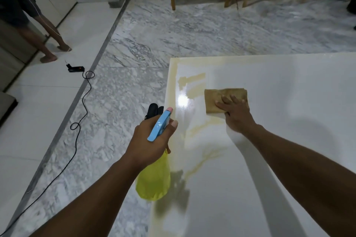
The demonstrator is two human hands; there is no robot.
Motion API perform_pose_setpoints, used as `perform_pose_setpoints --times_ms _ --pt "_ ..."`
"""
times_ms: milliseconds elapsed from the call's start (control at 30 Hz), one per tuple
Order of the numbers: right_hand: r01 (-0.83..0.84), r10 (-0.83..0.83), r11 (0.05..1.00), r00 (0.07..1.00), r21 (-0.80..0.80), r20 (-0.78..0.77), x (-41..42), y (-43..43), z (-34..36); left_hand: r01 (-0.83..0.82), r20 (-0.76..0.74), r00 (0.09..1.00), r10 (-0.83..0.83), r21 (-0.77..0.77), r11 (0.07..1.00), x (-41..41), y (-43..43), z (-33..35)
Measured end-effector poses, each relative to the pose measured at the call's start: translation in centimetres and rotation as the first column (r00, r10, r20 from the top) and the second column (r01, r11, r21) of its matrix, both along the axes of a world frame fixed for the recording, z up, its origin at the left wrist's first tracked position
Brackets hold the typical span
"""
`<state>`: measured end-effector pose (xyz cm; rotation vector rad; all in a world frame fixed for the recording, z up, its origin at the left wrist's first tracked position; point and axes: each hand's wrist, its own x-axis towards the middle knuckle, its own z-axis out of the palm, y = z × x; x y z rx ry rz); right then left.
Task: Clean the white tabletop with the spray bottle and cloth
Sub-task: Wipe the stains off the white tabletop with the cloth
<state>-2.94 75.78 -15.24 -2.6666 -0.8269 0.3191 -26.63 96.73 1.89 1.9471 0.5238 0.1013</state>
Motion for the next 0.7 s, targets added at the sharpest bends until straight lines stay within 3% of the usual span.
perform_pose_setpoints --times_ms 467,600,700 --pt "0.016 -0.017 1.000 0.993 -0.005 -0.120 -30.9 -11.4 1.3 -0.030 0.023 0.999 0.030 0.021 0.999 -22.1 -6.7 2.3" --pt "0.048 -0.051 0.999 0.972 -0.017 -0.230 -34.5 -12.8 2.5 -0.034 0.020 0.999 0.034 0.021 0.999 -26.3 -7.9 3.0" --pt "0.108 -0.100 0.994 0.912 -0.001 -0.398 -34.4 -12.5 4.7 -0.046 0.043 0.998 0.045 0.004 0.999 -26.9 -7.9 4.1"
